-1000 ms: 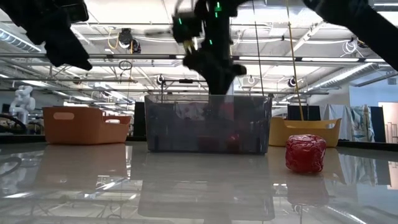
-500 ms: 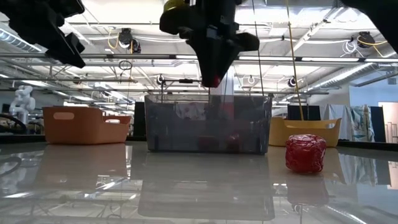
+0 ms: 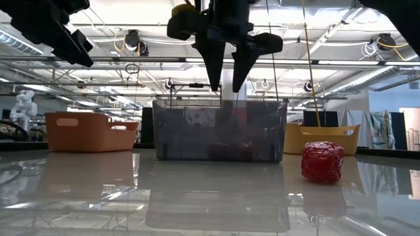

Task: Sort produce into baskets
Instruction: Put the red bell pepper into the gray bin

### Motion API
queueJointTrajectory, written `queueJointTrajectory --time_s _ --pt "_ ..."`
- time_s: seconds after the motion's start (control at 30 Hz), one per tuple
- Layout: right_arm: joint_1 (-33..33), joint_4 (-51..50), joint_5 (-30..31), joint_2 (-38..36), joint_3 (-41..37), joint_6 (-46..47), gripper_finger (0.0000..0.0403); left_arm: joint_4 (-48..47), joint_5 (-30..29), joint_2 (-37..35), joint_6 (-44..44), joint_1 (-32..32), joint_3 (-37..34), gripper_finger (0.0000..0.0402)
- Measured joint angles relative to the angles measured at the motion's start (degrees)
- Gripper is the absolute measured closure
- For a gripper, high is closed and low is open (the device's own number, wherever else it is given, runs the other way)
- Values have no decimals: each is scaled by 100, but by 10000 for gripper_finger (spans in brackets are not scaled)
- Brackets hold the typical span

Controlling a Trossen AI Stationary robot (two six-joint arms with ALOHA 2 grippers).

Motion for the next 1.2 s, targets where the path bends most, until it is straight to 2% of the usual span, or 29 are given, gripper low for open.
queueJointTrajectory --time_s 0.13,0.27,0.43,0.63,0.8,1.2 --pt "66 91 -738 0 -2 430 191 -23 2 0 9 0 0 226" --pt "475 281 -1039 0 -2 1030 178 -50 1 -2 8 0 0 226" --pt "1085 526 -1014 0 -2 2161 177 -52 7 0 -34 0 0 226" --pt "1828 302 -927 130 -2 3723 177 -8 42 0 -19 0 0 226" --pt "2169 294 -879 441 -4 4789 177 129 44 -1 57 0 -2 226" --pt "2200 610 -930 1082 -9 4896 177 862 166 -1 411 0 -2 226"
